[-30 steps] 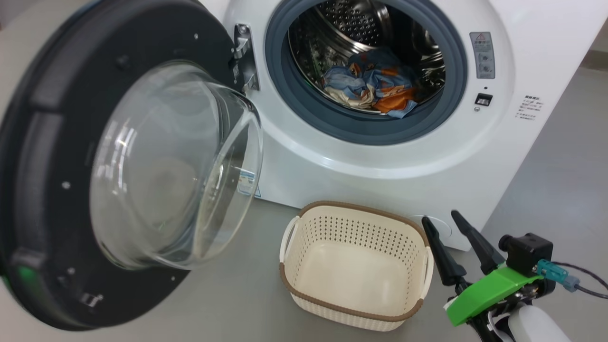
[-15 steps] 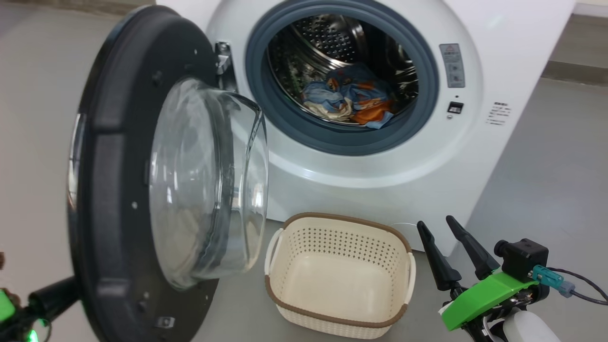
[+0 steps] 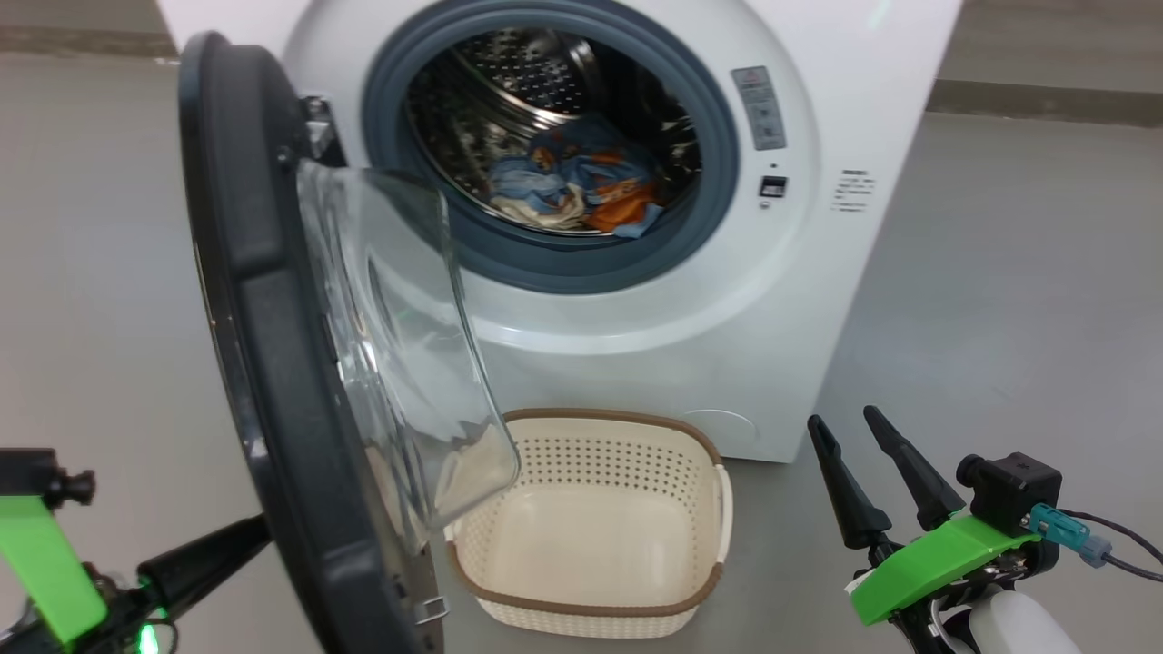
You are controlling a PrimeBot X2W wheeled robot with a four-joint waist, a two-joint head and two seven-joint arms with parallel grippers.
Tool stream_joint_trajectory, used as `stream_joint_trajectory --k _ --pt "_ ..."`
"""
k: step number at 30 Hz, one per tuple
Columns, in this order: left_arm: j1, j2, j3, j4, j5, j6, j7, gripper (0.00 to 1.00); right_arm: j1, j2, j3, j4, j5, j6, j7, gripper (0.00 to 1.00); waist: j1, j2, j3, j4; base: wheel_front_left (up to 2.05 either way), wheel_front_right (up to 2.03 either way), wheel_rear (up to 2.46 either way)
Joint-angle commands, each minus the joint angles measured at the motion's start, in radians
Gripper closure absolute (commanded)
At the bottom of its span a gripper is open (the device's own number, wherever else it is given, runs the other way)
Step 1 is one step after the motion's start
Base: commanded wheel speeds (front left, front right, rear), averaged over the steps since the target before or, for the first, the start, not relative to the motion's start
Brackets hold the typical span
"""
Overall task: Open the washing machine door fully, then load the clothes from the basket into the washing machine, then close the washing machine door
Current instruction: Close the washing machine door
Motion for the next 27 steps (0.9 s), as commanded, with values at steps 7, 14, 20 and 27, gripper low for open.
stream_joint_trajectory --k 7,14,20,27 --pt "-0.072 -0.065 -0.005 -0.018 -0.024 -0.032 -0.041 1.00 -0.006 0.004 0.012 -0.028 -0.002 0.002 -0.013 0.00 0.0000 0.0000 0.012 -0.090 0.00 0.00 0.00" --pt "-0.109 -0.108 -0.027 0.018 -0.011 -0.072 -0.096 1.00 -0.010 0.006 0.007 -0.031 -0.004 0.002 -0.013 0.00 0.0000 0.0000 0.026 -0.157 0.00 0.00 0.00" --pt "-0.131 -0.125 -0.040 0.052 -0.005 -0.098 -0.132 1.00 -0.010 0.007 0.003 -0.034 -0.006 0.002 -0.013 0.00 0.0000 0.0000 0.036 -0.209 0.00 0.00 0.00" --pt "-0.149 -0.133 -0.050 0.077 0.005 -0.112 -0.159 1.00 -0.012 0.006 0.002 -0.035 -0.006 0.002 -0.013 0.00 0.0000 0.0000 0.034 -0.238 0.00 0.00 0.00"
